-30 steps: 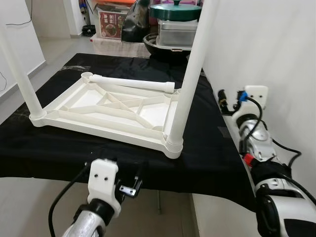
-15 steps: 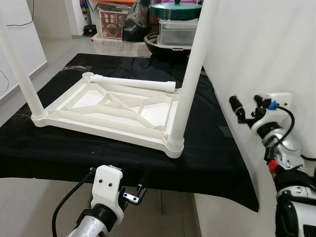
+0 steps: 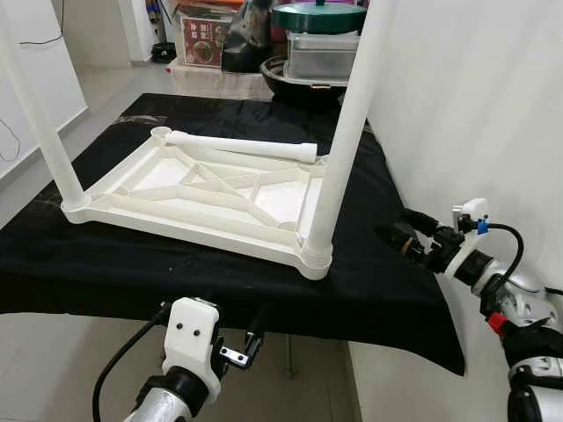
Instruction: Building children table
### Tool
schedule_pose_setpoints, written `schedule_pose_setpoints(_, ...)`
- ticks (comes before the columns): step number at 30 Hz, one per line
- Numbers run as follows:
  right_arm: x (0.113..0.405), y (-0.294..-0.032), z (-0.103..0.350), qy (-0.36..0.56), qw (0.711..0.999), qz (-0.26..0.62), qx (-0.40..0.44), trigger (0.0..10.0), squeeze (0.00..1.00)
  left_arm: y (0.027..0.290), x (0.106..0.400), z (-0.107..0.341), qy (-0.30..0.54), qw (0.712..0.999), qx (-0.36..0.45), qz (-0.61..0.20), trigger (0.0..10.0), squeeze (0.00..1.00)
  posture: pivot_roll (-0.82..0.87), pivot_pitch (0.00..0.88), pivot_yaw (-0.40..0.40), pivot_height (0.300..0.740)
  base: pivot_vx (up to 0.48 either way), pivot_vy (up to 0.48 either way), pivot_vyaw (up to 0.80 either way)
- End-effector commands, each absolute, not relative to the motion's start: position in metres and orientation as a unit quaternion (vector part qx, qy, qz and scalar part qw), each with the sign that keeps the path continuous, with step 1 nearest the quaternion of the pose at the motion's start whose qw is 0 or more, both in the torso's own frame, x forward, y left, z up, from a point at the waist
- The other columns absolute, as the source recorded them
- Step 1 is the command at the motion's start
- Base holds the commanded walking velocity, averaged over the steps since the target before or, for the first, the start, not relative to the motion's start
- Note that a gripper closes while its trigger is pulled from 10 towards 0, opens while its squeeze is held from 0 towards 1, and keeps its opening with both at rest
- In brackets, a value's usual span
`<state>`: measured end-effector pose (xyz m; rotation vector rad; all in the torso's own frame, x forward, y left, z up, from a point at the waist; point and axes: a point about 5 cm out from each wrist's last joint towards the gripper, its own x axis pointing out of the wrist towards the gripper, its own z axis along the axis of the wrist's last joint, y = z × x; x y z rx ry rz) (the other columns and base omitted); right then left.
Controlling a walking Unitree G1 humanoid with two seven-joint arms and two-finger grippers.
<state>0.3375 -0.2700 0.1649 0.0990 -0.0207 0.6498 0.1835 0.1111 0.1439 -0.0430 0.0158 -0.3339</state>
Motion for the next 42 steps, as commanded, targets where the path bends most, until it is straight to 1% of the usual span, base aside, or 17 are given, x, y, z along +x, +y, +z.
schedule_pose_setpoints(1,0.338,-0.265,0.169,-0.023,0.942,0.332,0.049,10.0,1.00,0.110,0.182,0.143,0.009,0.985,-0.020,-0.171,10.0,0.00,0.09,0.106,-0.056,0.740,0.000,0.000,0.00)
schedule_pose_setpoints(2,0.340,-0.259,0.172,-0.033,0.940,0.339,0.040,10.0,0.23,0.110,0.181,0.143,0.010,0.985,-0.019,-0.171,10.0,0.00,0.09,0.106,-0.056,0.740,0.000,0.000,0.00)
schedule_pose_setpoints(3,0.341,-0.255,0.175,-0.041,0.936,0.347,0.043,10.0,0.00,0.110,0.181,0.143,0.010,0.985,-0.018,-0.172,10.0,0.00,0.09,0.101,-0.058,0.740,0.000,0.000,0.00)
schedule_pose_setpoints(9,0.347,-0.243,0.182,-0.058,0.930,0.361,0.042,10.0,0.00,0.108,0.180,0.145,0.002,0.984,-0.012,-0.178,10.0,0.00,0.10,0.091,-0.055,0.740,0.000,0.000,0.00)
schedule_pose_setpoints(16,0.347,-0.238,0.182,-0.056,0.929,0.363,0.042,10.0,0.00,0.105,0.179,0.147,-0.008,0.982,-0.007,-0.190,10.0,0.00,0.10,0.083,-0.052,0.740,0.000,0.000,0.00)
schedule_pose_setpoints(21,0.343,-0.233,0.181,-0.054,0.920,0.384,0.048,10.0,0.00,0.103,0.178,0.147,-0.009,0.981,-0.005,-0.195,10.0,0.00,0.10,0.078,-0.053,0.740,0.000,0.000,0.00)
schedule_pose_setpoints(27,0.336,-0.225,0.177,-0.046,0.899,0.433,0.044,10.0,0.00,0.102,0.177,0.146,-0.009,0.980,-0.001,-0.199,10.0,0.00,0.10,0.076,-0.053,0.740,0.000,0.000,0.00)
schedule_pose_setpoints(35,0.342,-0.221,0.178,-0.045,0.909,0.413,0.034,10.0,0.00,0.101,0.177,0.146,-0.010,0.980,0.002,-0.201,10.0,0.00,0.10,0.075,-0.053,0.740,0.000,0.000,0.00)
schedule_pose_setpoints(42,0.344,-0.214,0.180,-0.043,0.904,0.423,0.033,10.0,0.00,0.101,0.177,0.147,-0.011,0.979,0.006,-0.202,10.0,0.00,0.10,0.088,-0.057,0.740,0.000,0.000,0.00)
